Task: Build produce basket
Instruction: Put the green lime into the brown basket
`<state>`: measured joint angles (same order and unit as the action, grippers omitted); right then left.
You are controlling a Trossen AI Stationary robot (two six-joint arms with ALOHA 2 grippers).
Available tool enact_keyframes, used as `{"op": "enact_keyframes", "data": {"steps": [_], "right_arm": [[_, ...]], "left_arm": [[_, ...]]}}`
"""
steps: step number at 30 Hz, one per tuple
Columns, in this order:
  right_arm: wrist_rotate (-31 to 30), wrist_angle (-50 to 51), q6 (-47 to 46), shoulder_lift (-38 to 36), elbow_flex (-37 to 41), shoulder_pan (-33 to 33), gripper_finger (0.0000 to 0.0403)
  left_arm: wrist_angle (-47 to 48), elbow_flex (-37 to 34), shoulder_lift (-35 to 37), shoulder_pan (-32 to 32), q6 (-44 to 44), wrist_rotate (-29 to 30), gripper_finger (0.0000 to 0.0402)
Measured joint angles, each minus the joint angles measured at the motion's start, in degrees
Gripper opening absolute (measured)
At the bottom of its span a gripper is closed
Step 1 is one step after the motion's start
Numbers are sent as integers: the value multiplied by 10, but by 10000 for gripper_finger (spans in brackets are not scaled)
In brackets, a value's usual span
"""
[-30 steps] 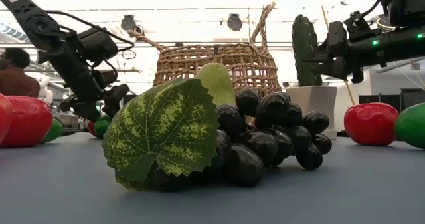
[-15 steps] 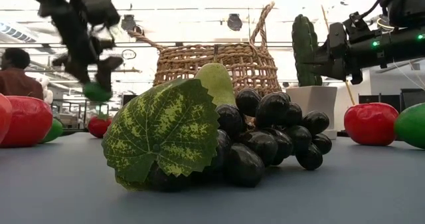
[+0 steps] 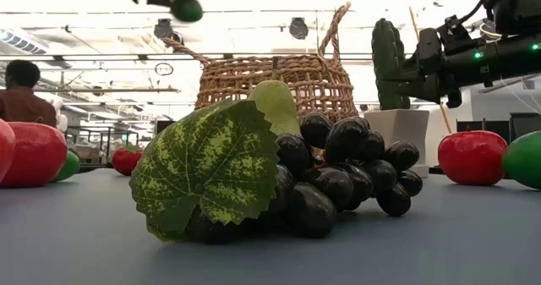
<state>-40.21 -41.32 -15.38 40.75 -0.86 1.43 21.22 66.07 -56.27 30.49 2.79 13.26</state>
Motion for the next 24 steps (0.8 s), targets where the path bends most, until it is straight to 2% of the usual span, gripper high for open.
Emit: {"op": "enact_keyframes", "data": {"steps": [2,5,10,13,17,24], "right_arm": [[0,0,0,0,0,0,256],[-1,-3,0,0,0,0,256],[-1,-24,0,0,0,0,256],[-1,-32,-2,0,0,0,256],[-1,-32,-5,0,0,0,256],[-1,-38,-5,0,0,0,256]], "left_arm": [[-47,0,-20,-12,2,-65,270],[-92,0,-77,-43,1,-102,270],[-159,-3,-212,-91,3,-103,270],[-200,-1,-265,-111,1,-103,271],[-194,-1,-318,-123,-2,-103,271],[-158,-1,-357,-117,-6,-97,272]]}}
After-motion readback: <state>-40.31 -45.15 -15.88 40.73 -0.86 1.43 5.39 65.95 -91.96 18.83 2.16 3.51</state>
